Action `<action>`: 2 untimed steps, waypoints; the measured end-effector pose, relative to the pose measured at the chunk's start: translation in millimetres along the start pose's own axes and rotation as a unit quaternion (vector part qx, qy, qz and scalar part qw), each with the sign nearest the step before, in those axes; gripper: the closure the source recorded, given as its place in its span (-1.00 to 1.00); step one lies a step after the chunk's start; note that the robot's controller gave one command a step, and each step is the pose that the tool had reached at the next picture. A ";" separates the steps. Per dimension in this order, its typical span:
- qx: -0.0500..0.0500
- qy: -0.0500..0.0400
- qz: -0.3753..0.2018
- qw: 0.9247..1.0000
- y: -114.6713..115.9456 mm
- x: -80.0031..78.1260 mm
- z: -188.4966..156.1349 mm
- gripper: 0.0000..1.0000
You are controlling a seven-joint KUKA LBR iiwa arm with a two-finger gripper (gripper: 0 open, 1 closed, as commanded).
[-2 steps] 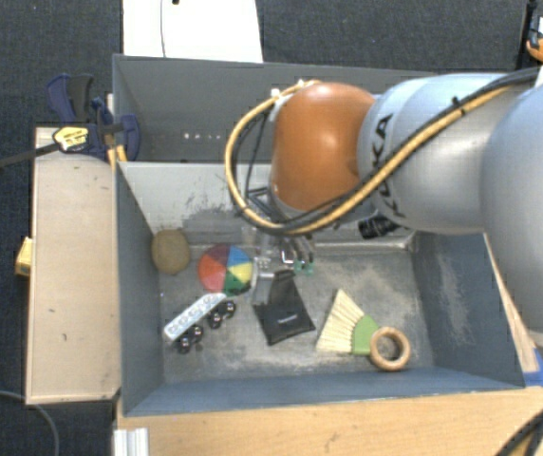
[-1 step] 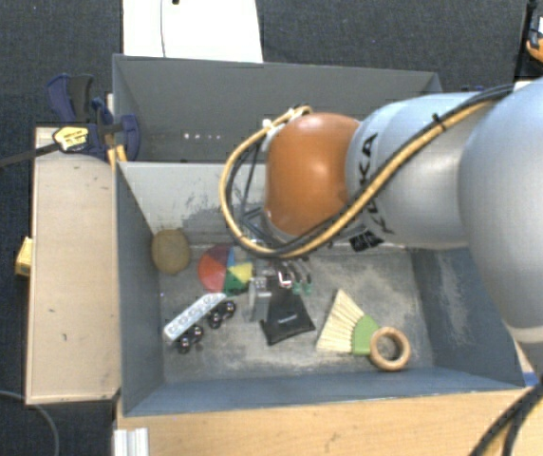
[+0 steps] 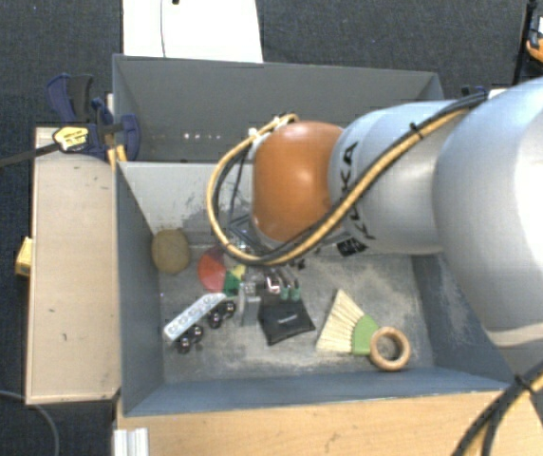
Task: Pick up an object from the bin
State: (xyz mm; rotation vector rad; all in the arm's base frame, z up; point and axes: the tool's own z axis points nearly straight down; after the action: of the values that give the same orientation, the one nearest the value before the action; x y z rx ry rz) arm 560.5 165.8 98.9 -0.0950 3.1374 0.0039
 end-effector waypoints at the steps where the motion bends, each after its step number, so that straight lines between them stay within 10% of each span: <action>1: 0.001 -0.002 -0.096 0.995 24.1 5.0 8.5 -1.00; 2: -0.001 -0.001 -0.150 0.989 47.5 16.7 27.9 1.00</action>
Offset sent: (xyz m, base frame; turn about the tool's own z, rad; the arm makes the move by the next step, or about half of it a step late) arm -0.0201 0.0459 -0.0287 -0.3077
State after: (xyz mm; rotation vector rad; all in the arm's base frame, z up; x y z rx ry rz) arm 541.0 212.2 71.1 -0.5658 3.0859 0.0062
